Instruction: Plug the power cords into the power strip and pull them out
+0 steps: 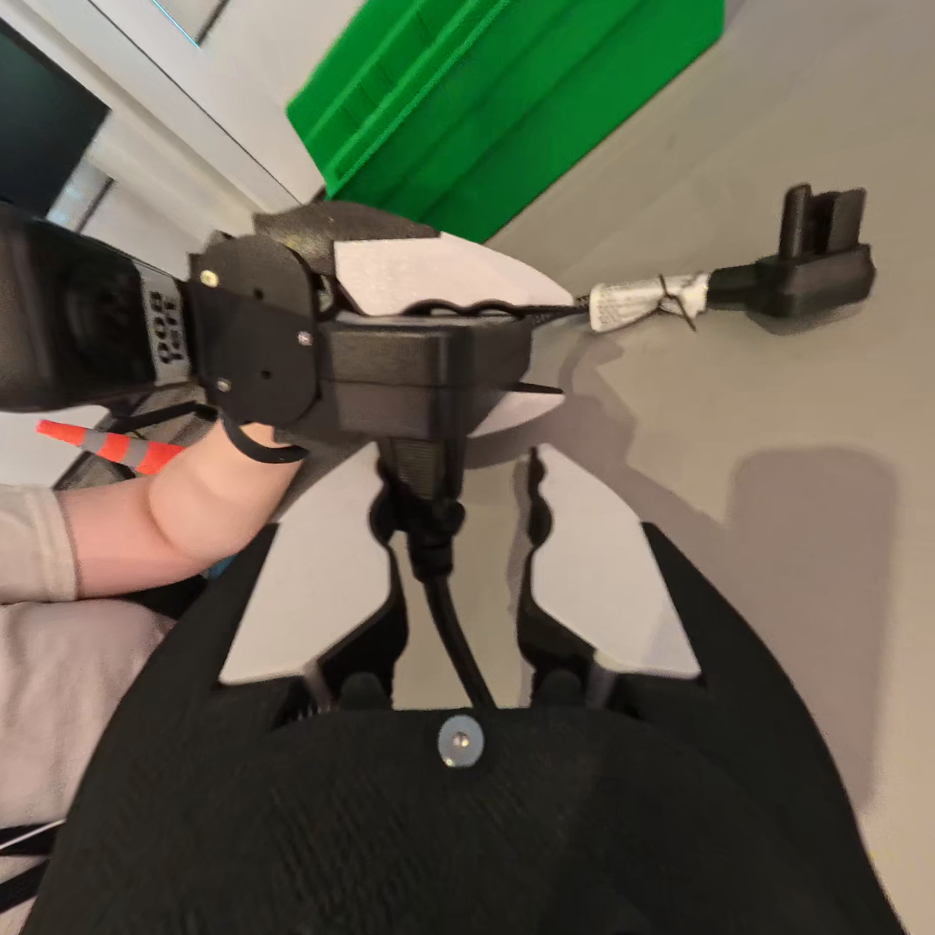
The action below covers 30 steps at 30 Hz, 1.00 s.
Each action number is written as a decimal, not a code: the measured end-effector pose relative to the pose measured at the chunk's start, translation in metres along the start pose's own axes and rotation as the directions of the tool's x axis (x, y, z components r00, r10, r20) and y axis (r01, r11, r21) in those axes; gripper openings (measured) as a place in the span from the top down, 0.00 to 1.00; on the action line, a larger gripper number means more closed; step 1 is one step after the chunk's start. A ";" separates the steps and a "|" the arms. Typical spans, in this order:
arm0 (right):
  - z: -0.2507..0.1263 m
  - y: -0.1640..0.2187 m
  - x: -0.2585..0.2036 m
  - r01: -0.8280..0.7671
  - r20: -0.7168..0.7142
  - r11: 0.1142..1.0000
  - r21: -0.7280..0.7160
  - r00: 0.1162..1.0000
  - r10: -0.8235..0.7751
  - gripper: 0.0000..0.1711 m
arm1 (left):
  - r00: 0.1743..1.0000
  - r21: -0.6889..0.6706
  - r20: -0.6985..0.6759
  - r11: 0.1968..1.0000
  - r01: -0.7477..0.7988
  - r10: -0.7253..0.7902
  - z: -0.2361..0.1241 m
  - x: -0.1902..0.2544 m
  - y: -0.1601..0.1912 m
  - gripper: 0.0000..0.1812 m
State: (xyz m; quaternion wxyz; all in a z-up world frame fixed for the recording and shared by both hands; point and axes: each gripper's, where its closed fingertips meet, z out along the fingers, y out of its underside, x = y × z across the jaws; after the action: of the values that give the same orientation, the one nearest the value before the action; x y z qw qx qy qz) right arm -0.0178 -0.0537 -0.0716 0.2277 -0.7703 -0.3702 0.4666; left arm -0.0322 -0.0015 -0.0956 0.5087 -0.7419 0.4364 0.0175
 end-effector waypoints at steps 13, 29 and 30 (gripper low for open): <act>0.002 0.003 -0.001 0.169 -0.135 0.981 -0.100 0.974 -0.182 0.84 | 0.996 0.033 -0.094 0.999 0.014 -0.011 -0.009 0.014 -0.013 0.79; 0.000 0.044 -0.010 0.820 -0.004 0.475 -0.319 0.500 -0.866 0.84 | 0.826 0.417 -0.541 0.903 0.102 0.156 -0.068 0.082 -0.068 0.74; 0.000 0.046 -0.005 0.821 -0.010 0.456 -0.343 0.483 -0.876 0.84 | 0.837 0.415 -0.521 0.907 0.076 0.168 -0.064 0.083 -0.066 0.75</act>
State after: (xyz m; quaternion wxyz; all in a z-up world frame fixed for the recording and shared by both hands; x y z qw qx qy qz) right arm -0.0027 -0.0858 -0.1009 0.3471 -0.5453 -0.7469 0.1558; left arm 0.0364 -0.0967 -0.0545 0.5096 -0.5779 0.5745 -0.2761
